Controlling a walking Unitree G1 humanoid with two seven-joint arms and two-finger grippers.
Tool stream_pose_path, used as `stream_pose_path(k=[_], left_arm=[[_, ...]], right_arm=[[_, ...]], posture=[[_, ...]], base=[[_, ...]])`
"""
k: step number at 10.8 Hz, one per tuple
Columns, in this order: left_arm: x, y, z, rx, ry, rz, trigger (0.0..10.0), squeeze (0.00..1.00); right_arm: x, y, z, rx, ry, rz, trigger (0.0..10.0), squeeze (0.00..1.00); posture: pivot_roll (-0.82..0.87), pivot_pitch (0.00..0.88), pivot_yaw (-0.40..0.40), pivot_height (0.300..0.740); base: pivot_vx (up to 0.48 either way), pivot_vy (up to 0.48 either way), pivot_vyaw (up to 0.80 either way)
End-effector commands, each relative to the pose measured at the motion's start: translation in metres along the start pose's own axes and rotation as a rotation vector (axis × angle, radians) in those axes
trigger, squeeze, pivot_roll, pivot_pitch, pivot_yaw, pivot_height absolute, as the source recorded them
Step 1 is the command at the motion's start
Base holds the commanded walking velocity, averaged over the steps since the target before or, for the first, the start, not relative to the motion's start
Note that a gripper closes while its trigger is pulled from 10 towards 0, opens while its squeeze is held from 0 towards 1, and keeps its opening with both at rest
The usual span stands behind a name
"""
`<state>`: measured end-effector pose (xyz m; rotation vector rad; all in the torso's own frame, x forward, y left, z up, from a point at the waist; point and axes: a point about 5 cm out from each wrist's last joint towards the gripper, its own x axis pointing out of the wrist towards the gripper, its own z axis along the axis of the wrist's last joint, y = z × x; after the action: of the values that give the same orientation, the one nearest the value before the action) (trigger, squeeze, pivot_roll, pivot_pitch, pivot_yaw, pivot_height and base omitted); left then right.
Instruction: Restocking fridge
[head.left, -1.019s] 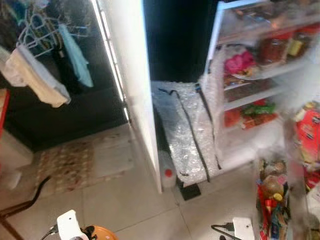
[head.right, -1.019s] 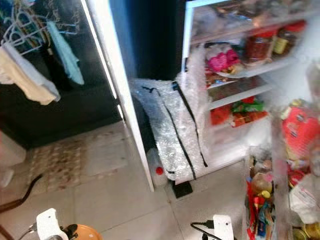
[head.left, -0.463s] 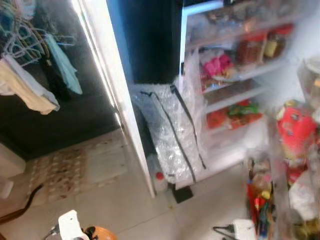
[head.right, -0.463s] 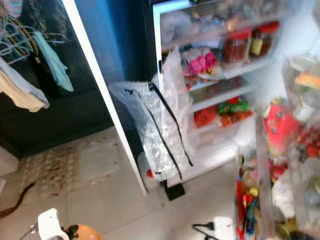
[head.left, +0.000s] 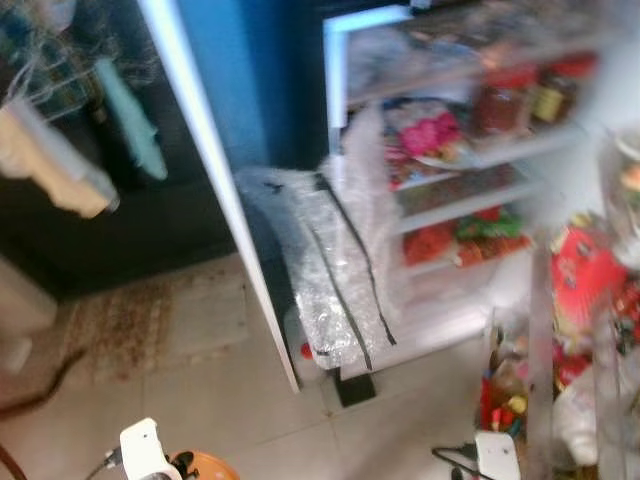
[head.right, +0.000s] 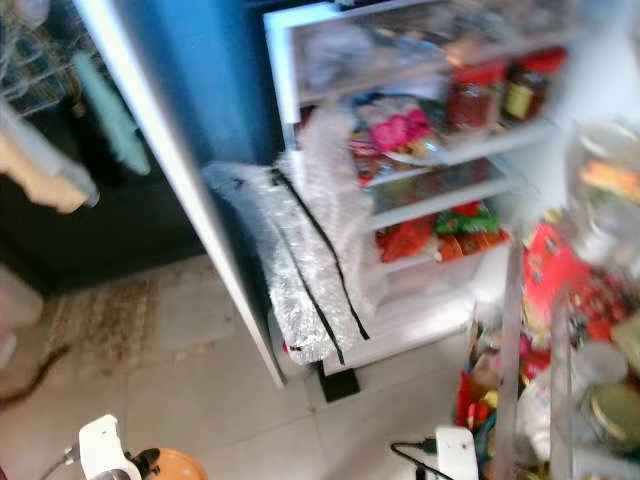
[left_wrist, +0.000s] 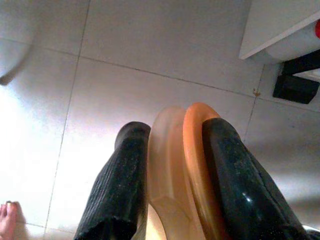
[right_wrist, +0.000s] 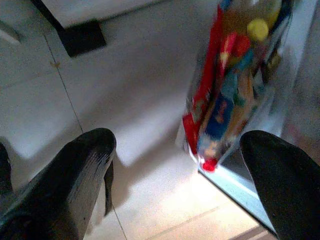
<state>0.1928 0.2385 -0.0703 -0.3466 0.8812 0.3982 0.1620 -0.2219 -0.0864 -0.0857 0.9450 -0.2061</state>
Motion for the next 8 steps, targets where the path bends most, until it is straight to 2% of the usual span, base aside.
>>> stream_pose_path(k=[1, 3, 6, 8], left_arm=[[0.000, 0.006, 0.001, 0.017, 0.023, 0.023, 10.0, 0.00], [0.001, 0.001, 0.008, 0.019, 0.014, 0.018, 10.0, 0.00], [0.001, 0.003, 0.009, 0.014, 0.015, 0.017, 10.0, 0.00], [0.001, 0.002, 0.010, 0.014, 0.013, 0.015, 10.0, 0.00]], right_arm=[[-0.001, 0.006, 0.000, 0.021, -0.021, 0.004, 10.0, 0.00], [0.000, 0.004, 0.005, 0.022, -0.053, -0.013, 10.0, 0.00], [0.001, -0.008, 0.015, -0.034, -0.088, -0.129, 10.0, 0.00], [0.001, -0.012, 0.019, -0.049, -0.102, -0.157, 10.0, 0.00]], posture=[[-0.07, 0.114, 0.055, 0.740], [-0.07, 0.113, 0.056, 0.740], [-0.07, 0.113, 0.057, 0.740], [-0.07, 0.113, 0.057, 0.740]], base=[[0.000, 0.000, 0.00], [0.000, 0.000, 0.00], [0.000, 0.000, 0.00], [0.000, 0.000, 0.00]])
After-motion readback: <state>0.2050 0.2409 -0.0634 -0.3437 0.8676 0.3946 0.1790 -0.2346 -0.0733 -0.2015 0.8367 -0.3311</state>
